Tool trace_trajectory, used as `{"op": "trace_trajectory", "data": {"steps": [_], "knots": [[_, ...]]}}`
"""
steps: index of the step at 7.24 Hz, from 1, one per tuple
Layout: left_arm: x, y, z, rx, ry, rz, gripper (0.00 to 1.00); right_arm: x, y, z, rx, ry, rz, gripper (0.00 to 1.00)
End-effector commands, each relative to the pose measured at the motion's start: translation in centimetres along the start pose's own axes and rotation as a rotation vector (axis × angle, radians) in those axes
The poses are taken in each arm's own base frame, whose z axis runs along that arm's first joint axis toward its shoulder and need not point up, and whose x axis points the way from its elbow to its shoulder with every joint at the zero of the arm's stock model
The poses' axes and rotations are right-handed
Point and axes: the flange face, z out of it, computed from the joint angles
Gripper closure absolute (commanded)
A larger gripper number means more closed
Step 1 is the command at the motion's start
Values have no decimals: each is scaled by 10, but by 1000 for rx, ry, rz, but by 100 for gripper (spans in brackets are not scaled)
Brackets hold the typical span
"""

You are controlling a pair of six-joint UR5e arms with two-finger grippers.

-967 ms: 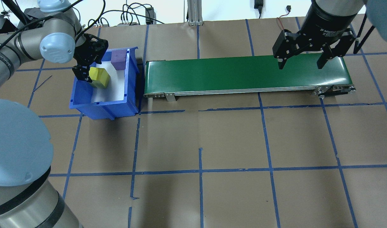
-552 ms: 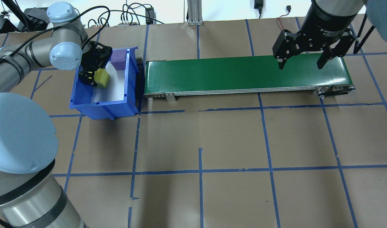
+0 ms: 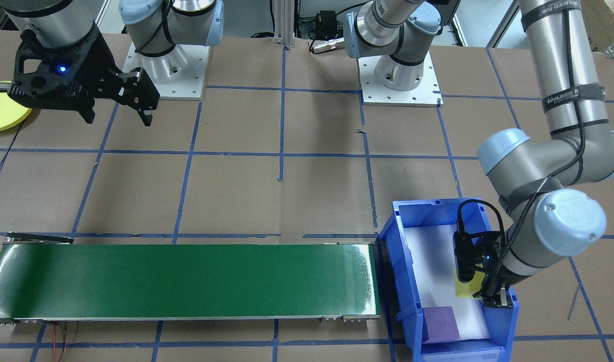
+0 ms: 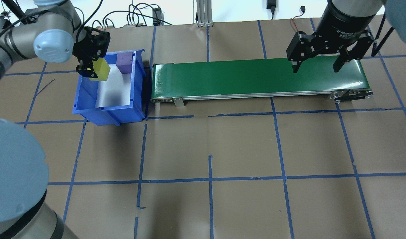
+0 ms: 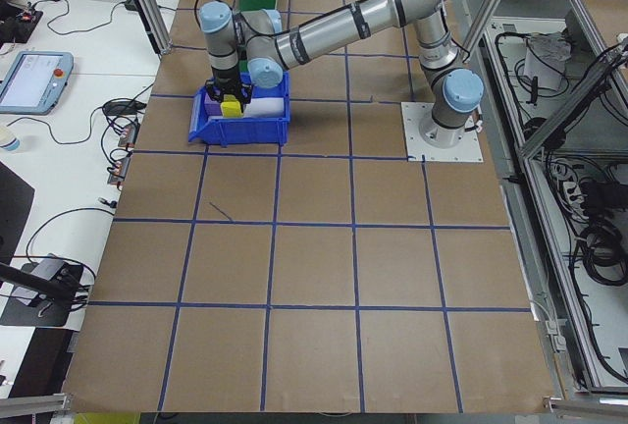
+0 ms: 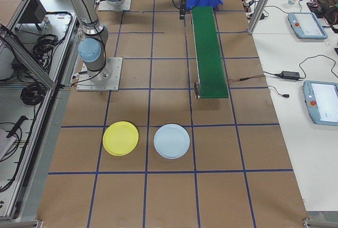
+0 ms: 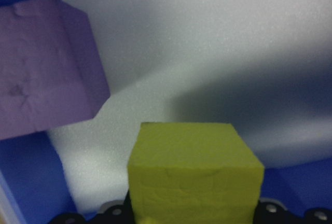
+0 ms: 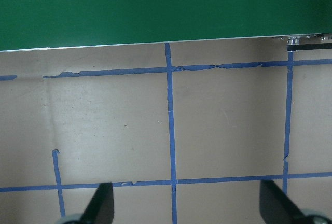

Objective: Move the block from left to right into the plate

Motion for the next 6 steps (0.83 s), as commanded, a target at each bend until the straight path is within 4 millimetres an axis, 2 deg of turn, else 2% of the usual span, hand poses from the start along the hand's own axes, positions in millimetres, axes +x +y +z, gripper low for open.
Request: {"op": "trace_trajectory", "data": {"steps": [1,2,3,4,5,6], "knots": [[13,-63,-53,25,-48,54,74,0,0,0,0,0,1,0],[19,-142,-58,22,-60,66,73,0,0,0,0,0,1,0],[7,-184,-36,41,-64,78,73,0,0,0,0,0,-1,0],[-10,-209,0,107,-54,82,70,0,0,0,0,0,-1,0],[-13,-234,21,142,-35,29,68,0,0,0,0,0,1,0],[-10,-239,29,141,-21,35,68,0,0,0,0,0,1,0]]}}
